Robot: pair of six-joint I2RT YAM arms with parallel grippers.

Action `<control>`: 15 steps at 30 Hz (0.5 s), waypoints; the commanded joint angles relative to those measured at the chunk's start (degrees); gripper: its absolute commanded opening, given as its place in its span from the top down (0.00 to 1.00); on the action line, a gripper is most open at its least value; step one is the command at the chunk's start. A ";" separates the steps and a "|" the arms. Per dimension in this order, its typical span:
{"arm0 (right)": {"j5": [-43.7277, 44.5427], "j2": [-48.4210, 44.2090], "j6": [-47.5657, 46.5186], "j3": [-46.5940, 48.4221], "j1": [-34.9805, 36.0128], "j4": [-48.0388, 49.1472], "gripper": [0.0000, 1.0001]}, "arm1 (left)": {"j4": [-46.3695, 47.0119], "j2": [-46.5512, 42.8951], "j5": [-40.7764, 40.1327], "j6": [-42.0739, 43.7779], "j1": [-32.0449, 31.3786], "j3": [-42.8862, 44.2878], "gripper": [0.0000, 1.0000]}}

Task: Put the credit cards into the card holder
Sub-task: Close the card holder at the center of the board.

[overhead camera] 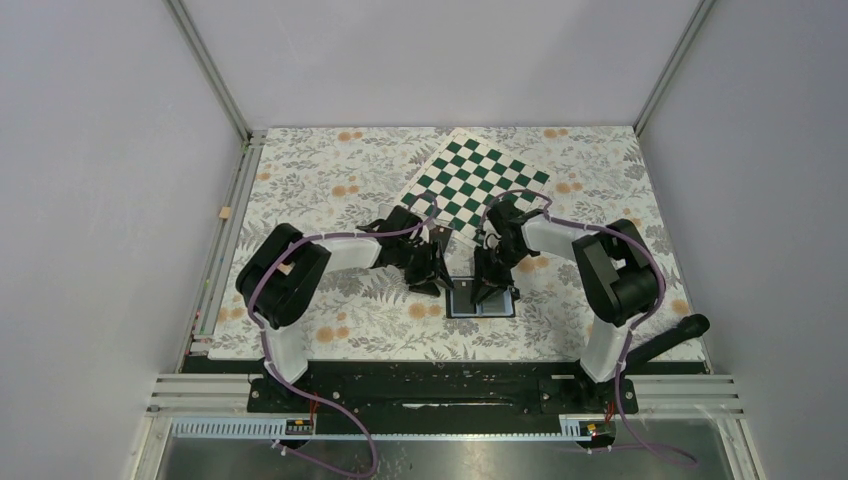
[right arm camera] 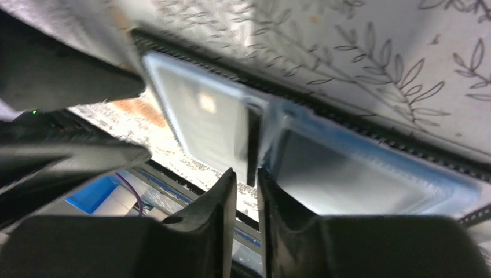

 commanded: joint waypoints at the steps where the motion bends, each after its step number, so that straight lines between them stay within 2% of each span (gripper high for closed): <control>1: 1.99 2.73 0.48 -0.17 0.48 -0.35 0.78 | 5.93 3.26 -0.02 -2.57 -0.56 -0.78 0.50; 5: -0.05 4.15 0.85 -0.88 0.53 1.08 0.85 | 11.06 4.37 2.77 -4.98 -1.38 -0.36 0.50; 10: -2.43 3.97 1.51 -2.10 0.19 3.29 0.87 | 14.84 1.97 4.71 -5.84 -1.42 -1.10 0.51; 15: -5.52 3.24 2.26 -3.17 -0.43 5.47 0.88 | 22.20 0.06 8.71 -9.30 -1.59 -2.82 0.57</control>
